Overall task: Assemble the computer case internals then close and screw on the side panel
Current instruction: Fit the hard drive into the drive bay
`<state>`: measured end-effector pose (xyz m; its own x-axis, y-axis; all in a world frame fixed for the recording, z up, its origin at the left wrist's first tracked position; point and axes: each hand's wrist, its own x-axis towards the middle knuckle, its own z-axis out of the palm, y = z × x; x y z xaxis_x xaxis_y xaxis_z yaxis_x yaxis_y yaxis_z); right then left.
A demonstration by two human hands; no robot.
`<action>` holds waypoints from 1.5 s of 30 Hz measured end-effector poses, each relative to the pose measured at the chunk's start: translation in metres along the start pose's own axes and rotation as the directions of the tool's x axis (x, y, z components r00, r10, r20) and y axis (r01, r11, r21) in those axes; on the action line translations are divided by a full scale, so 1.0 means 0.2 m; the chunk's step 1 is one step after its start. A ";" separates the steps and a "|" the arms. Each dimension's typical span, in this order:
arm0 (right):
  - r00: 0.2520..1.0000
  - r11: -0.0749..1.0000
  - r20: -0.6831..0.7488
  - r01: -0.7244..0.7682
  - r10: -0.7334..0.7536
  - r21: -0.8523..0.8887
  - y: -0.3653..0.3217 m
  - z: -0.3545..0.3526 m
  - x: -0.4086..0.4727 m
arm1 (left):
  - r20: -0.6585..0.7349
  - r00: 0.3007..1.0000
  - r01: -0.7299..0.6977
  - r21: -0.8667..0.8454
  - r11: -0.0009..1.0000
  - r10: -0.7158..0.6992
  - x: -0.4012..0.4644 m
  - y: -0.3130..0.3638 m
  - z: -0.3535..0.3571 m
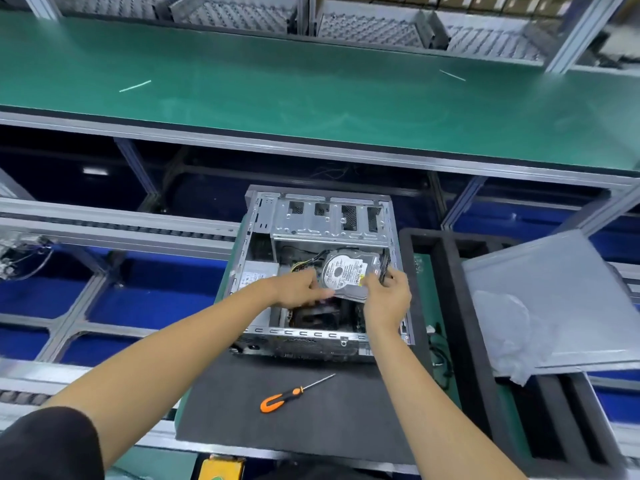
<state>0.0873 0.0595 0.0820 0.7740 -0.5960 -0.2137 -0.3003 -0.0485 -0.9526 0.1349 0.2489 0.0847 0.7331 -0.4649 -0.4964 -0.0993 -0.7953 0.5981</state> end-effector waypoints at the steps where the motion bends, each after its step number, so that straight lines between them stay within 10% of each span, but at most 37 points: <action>1: 1.000 0.999 -0.012 0.028 -0.028 0.018 -0.01 0.00 -0.02 | -0.058 0.997 0.040 -0.085 0.996 -0.045 0.01 -0.01 0.01; 8: 0.969 0.957 0.033 0.238 -0.246 0.165 -0.05 -0.01 -0.06 | -0.104 0.963 0.160 -0.515 0.842 -0.247 0.08 -0.03 0.08; 15: 0.944 0.922 0.061 0.301 -0.324 0.244 -0.10 0.00 -0.03 | -0.360 0.914 -0.148 -0.723 0.675 -0.185 0.13 -0.04 0.12; 21: 0.984 0.901 0.036 0.147 -0.176 0.408 -0.18 -0.02 0.10 | -0.317 0.935 -0.249 -0.907 0.339 -0.160 0.10 -0.01 0.09; 27: 0.934 0.757 0.351 -0.275 0.064 0.593 -0.21 -0.01 0.13 | -0.224 0.964 -0.212 -0.973 0.090 -0.145 0.06 -0.02 0.09; 32: 0.877 0.792 0.474 -0.344 0.079 0.505 -0.23 0.01 0.07 | -0.117 0.991 -0.122 -0.991 -0.062 -0.067 0.02 -0.02 0.06; 37: 0.799 0.893 0.601 -0.270 -0.001 0.361 -0.21 0.06 -0.01 | -0.075 0.997 -0.075 -0.997 -0.004 -0.015 0.00 -0.01 0.08; 45: 0.777 0.696 0.629 -0.460 0.016 0.551 -0.27 0.08 -0.07 | -0.462 0.886 -0.324 -0.675 0.662 -0.038 0.00 0.04 0.01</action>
<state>0.1026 0.0835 0.1327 0.9474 0.0402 -0.3175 -0.2583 0.6818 -0.6844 0.1318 0.2413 0.0884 0.9641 -0.2024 -0.1717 0.1512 -0.1132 0.9820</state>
